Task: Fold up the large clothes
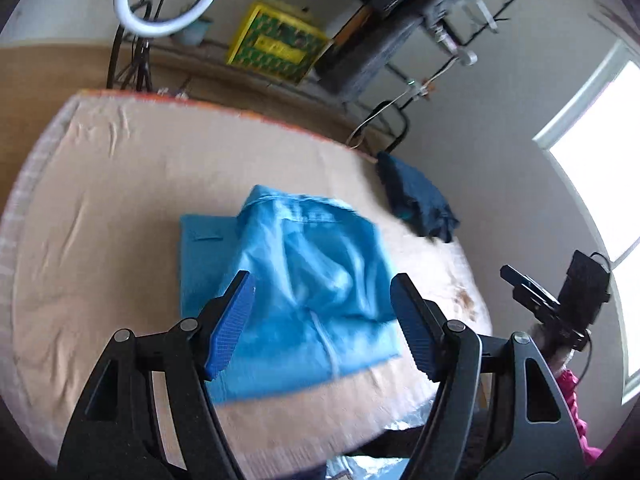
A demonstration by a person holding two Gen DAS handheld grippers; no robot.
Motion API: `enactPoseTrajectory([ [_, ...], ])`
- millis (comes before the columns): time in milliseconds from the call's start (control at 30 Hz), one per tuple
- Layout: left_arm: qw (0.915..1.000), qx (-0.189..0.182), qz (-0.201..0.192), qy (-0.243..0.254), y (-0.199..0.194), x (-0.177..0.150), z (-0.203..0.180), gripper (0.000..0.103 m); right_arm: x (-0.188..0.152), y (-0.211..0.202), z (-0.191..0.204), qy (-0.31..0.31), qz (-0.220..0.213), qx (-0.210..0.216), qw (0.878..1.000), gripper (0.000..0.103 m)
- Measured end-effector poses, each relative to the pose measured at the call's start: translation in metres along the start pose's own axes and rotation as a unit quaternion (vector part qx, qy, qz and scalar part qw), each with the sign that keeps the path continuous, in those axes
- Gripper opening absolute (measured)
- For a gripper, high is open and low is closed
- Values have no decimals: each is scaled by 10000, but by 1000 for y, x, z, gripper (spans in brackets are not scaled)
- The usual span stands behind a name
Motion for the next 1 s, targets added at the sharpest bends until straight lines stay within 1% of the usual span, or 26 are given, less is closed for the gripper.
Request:
enactPoseTrajectory([
  [33, 9999, -4, 88, -88, 13, -2, 6, 72, -4, 18, -3, 105, 106, 30, 9999, 57],
  [67, 9995, -45, 222, -227, 28, -3, 15, 72, -7, 27, -5, 181, 156, 29, 9997, 57],
  [100, 9991, -30, 286, -307, 37, -5, 21, 72, -12, 46, -10, 292, 257, 29, 9992, 57],
  [167, 9983, 66, 334, -473, 54, -7, 36, 72, -19, 66, -17, 498, 359, 2, 9981, 57],
  [233, 9978, 175, 464, -432, 73, -10, 48, 72, -25, 88, -28, 830, 457, 30, 9955, 57],
  [300, 9969, 178, 564, -514, 86, -13, 57, 72, -32, 111, -38, 1153, 533, 82, 9919, 57],
  [367, 9956, 172, 635, -666, 98, -16, 65, 72, -38, 128, -43, 1346, 644, 81, 9888, 57],
  [433, 9954, 218, 692, -631, 107, -17, 70, 72, -47, 149, -47, 1518, 810, 119, 9850, 57],
  [467, 9955, 269, 697, -581, 111, -17, 72, 70, -51, 156, -48, 1551, 864, 104, 9841, 57],
  [500, 9956, 282, 701, -552, 114, -18, 73, 58, -55, 166, -48, 1559, 938, 100, 9833, 57],
  [533, 9956, 264, 713, -551, 115, -18, 74, 50, -58, 172, -48, 1553, 996, 109, 9828, 57],
  [567, 9956, 222, 715, -565, 116, -19, 74, 30, -60, 179, -45, 1538, 1060, 111, 9823, 57],
  [600, 9958, 183, 691, -564, 116, -18, 73, 15, -63, 184, -42, 1512, 1132, 138, 9819, 54],
  [667, 9972, 195, 616, -382, 113, -17, 69, 7, -65, 188, -35, 1391, 1210, 196, 9827, 20],
  [700, 9980, 202, 550, -250, 110, -16, 65, 6, -67, 188, -29, 1323, 1276, 276, 9826, 9],
  [800, 9988, 133, 454, -90, 98, -16, 55, 3, -66, 181, -17, 996, 1226, 350, 9868, 3],
  [967, 9988, 24, 319, 376, 65, -25, 34, 3, -62, 152, 1, 473, 1028, 278, 9932, 2],
  [1000, 9983, 20, 292, 508, 55, -30, 29, 3, -61, 140, 8, 310, 952, 280, 9946, 2],
])
Point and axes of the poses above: each gripper's, at about its wrist camera, not at the fingertips, and y roughly the way its jaws point, z to its left, x to its top, the point moved 8 cm from there along y, roughly the way its jaws point, and after that the axes turned 13 degrees about -z, right-handed, at the moved point
